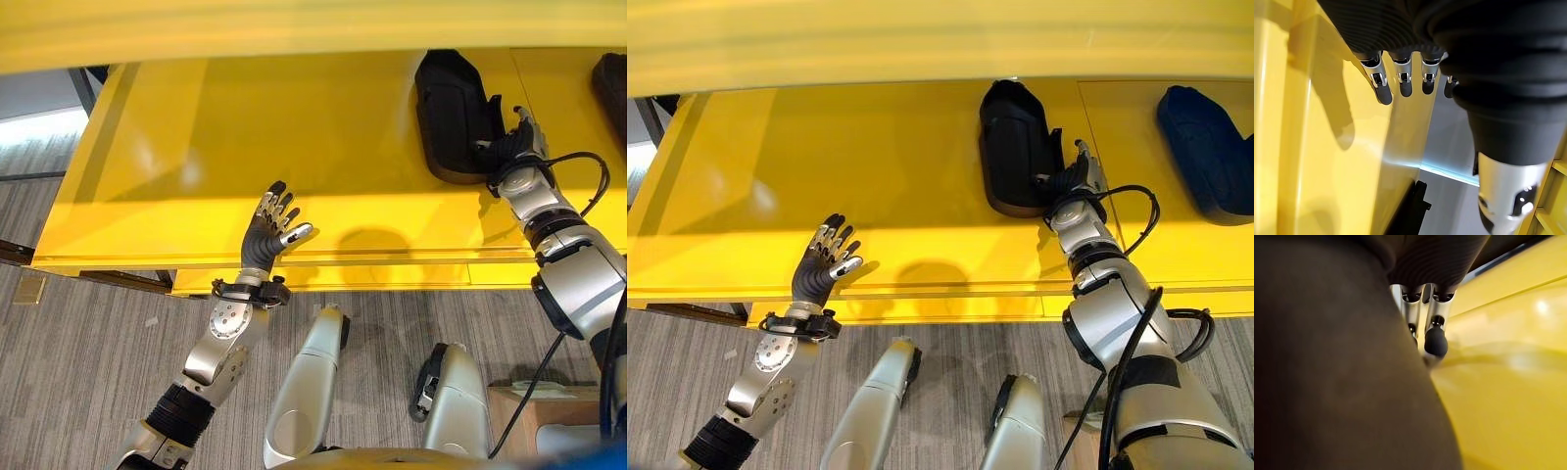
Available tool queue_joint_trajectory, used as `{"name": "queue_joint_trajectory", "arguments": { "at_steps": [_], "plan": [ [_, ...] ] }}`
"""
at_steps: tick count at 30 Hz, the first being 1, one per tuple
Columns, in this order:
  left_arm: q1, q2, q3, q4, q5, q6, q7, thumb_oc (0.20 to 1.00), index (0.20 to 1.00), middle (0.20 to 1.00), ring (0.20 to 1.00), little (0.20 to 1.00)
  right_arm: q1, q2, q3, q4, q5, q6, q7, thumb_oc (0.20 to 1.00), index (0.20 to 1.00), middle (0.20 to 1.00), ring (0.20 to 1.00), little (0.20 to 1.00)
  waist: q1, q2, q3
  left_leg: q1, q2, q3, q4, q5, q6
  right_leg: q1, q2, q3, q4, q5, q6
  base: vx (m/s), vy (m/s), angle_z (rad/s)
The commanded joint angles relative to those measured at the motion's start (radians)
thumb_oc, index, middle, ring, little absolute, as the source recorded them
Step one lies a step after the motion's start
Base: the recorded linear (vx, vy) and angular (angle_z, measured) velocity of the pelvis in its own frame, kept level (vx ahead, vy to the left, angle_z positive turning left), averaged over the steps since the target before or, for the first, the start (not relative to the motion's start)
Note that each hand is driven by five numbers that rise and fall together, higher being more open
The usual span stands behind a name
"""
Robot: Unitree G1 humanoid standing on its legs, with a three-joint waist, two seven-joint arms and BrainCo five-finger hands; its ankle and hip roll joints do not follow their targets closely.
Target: Move parts from the plastic box to the shelf.
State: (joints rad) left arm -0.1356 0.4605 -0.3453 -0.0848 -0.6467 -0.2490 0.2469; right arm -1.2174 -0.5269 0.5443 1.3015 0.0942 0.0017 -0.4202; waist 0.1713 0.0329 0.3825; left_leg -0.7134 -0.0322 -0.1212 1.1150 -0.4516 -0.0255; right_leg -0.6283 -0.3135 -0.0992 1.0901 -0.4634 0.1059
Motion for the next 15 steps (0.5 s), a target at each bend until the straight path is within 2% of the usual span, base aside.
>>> {"name": "queue_joint_trajectory", "arguments": {
  "at_steps": [1, 7, 15],
  "plan": [
    [-0.003, 0.015, 0.047, -0.025, 0.004, -0.053, 0.006, 1.000, 1.000, 1.000, 1.000, 1.000, -0.077, -0.037, 0.010, -0.030, 0.007, -0.049, -0.038, 1.000, 1.000, 1.000, 1.000, 1.000, 0.007, -0.011, 0.006, -0.016, -0.009, -0.018, -0.040, 0.010, 0.046, 0.059, 0.060, 0.002, 0.012, -0.031, -0.097, 0.00, 0.000, 0.00],
    [0.025, 0.016, 0.079, -0.032, -0.002, -0.054, 0.005, 1.000, 1.000, 1.000, 1.000, 1.000, -0.078, -0.079, 0.027, -0.269, -0.035, -0.064, -0.069, 1.000, 1.000, 1.000, 1.000, 1.000, -0.019, -0.027, 0.003, -0.006, 0.003, -0.012, -0.068, 0.025, 0.042, 0.056, 0.066, 0.003, -0.017, -0.017, -0.099, -0.02, -0.001, -0.07],
    [0.040, 0.022, 0.099, -0.040, -0.014, -0.057, 0.001, 1.000, 1.000, 1.000, 1.000, 1.000, -0.066, -0.105, 0.012, -0.434, -0.081, -0.063, -0.080, 1.000, 1.000, 1.000, 1.000, 1.000, -0.031, -0.037, -0.002, 0.006, 0.013, -0.012, -0.108, 0.046, 0.040, 0.061, 0.073, 0.001, -0.055, 0.001, -0.100, -0.01, -0.006, -0.03]
  ]
}}
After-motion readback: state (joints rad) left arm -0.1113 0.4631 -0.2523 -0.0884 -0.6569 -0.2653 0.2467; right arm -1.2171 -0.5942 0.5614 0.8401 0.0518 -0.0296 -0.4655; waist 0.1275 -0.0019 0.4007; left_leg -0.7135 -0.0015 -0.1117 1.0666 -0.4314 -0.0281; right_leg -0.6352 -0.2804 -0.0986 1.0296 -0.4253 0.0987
